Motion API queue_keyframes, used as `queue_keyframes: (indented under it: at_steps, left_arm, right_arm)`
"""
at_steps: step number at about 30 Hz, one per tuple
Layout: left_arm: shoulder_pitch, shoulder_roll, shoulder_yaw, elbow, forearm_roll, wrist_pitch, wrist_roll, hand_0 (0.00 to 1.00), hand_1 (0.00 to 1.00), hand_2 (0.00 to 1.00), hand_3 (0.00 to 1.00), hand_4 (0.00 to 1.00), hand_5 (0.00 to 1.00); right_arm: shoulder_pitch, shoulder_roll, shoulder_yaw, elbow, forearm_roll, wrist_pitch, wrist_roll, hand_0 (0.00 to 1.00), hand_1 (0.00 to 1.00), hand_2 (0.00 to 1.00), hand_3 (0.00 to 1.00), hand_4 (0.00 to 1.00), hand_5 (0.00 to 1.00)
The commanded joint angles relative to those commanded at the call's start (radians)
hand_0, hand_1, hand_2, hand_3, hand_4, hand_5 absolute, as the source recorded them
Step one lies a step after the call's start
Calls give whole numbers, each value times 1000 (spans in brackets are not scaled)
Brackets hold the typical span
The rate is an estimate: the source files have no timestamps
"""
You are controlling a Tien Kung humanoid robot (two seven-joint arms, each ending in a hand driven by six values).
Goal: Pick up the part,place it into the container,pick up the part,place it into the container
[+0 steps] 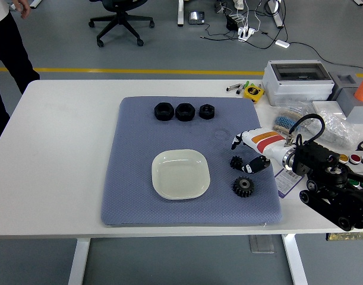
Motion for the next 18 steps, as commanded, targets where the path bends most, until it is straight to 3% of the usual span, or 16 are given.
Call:
queue_keyframes:
  at_steps: [11, 12, 17, 18]
  left_arm:
    - [-4, 1, 5, 1, -8, 0, -2, 717, 692, 647, 587, 633, 633]
    - [-4, 1, 4, 1, -8, 0, -2, 717, 692, 647, 587, 633, 632]
    - [-3, 0, 4, 1, -9, 0, -2, 717, 692, 647, 587, 633, 632]
    - [-3, 0, 4, 2, -9, 0, -2, 716, 692, 646, 589, 633, 631]
  right_arm:
    - [3, -3, -10, -4, 6, 10, 7, 549, 587, 606, 570, 805, 176]
    - [3, -3, -10, -4, 10, 8, 8, 542, 564, 583, 532, 760, 229]
    - [-1, -1, -15, -5, 23, 1, 16, 542, 564, 583, 532, 760, 229]
    - [-3, 0, -16, -6, 25, 0, 18, 546, 557, 575, 521, 718, 243]
